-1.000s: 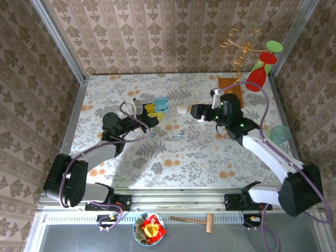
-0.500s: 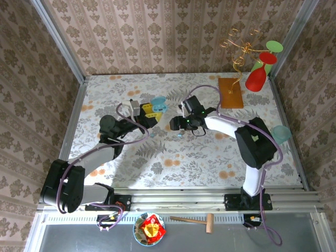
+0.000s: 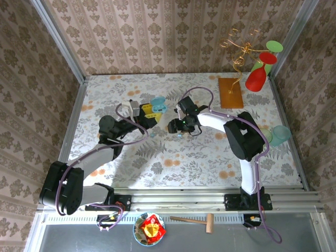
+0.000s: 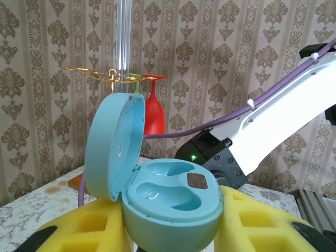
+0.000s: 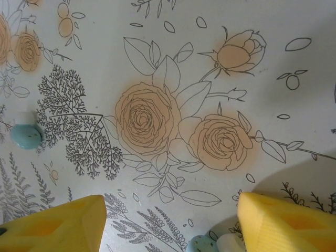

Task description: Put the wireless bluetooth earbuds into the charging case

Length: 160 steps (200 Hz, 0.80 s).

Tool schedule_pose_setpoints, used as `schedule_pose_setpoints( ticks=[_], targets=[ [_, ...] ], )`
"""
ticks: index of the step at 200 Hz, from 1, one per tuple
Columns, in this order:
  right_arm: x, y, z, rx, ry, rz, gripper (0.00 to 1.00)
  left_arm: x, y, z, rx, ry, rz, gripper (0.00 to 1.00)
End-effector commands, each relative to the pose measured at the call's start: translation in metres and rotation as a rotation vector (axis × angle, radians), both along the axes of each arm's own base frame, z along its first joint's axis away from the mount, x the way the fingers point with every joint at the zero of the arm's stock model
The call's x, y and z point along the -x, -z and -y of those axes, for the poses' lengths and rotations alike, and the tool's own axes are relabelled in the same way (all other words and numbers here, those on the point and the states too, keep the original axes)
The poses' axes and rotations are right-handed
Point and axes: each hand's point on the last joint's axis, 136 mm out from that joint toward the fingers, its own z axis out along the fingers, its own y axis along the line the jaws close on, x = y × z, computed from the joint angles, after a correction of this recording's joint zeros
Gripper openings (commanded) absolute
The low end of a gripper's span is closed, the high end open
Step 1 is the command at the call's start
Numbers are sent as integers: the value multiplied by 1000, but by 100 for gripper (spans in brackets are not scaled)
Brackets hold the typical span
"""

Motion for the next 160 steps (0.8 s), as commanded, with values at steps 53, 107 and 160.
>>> schedule_pose_setpoints(
  ticks=[53, 107, 160],
  targets=[
    [29, 2, 9, 16, -29, -59, 63, 3, -4, -2, 6, 5, 29, 29],
    [38, -9, 12, -7, -20, -53, 59, 3, -4, -1, 8, 7, 29, 29],
    [28, -20, 29, 146, 12, 20, 67, 5, -7, -2, 13, 2, 42, 29]
  ],
)
